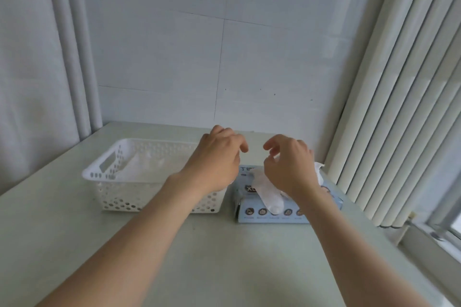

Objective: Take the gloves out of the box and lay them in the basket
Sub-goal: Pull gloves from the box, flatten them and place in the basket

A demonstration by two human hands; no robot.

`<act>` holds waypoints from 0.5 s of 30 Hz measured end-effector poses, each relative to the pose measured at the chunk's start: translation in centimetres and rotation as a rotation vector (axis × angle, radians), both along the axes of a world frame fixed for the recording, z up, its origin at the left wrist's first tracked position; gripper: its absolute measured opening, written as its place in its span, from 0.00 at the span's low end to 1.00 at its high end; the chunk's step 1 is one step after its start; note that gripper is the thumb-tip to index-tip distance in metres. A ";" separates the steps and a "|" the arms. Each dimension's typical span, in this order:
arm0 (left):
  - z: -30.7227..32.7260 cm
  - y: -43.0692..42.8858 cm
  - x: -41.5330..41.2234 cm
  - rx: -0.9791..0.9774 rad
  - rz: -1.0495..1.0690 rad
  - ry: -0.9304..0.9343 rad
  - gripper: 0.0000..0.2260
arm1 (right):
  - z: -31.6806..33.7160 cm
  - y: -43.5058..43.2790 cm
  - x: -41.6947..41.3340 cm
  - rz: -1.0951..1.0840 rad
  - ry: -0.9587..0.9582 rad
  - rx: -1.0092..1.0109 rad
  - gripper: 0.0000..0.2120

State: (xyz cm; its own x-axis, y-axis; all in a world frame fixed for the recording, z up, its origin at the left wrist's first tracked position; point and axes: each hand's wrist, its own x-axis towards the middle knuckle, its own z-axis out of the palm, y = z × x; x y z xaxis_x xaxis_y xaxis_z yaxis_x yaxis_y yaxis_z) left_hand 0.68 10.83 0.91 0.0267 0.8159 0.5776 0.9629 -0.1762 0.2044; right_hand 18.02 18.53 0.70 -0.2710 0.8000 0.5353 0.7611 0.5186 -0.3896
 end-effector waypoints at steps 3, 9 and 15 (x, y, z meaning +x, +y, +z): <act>-1.0 0.4 2.1 0.005 -0.028 0.117 0.15 | -1.2 0.0 1.9 -0.005 -0.030 -0.037 0.13; -3.3 0.6 4.0 -0.058 0.016 0.284 0.12 | -3.5 0.8 3.6 -0.002 0.051 -0.058 0.05; -3.7 0.6 4.4 -0.041 0.018 0.246 0.09 | -3.7 0.9 4.1 0.060 0.374 -0.074 0.06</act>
State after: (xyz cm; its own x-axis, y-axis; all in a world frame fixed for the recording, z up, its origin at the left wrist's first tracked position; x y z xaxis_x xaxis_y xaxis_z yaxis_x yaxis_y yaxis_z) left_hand 5.05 11.39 -2.78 0.1472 0.8401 0.5222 0.9875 -0.1546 -0.0295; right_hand 22.16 19.46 -3.03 -0.1152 0.8287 0.5477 0.5286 0.5180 -0.6725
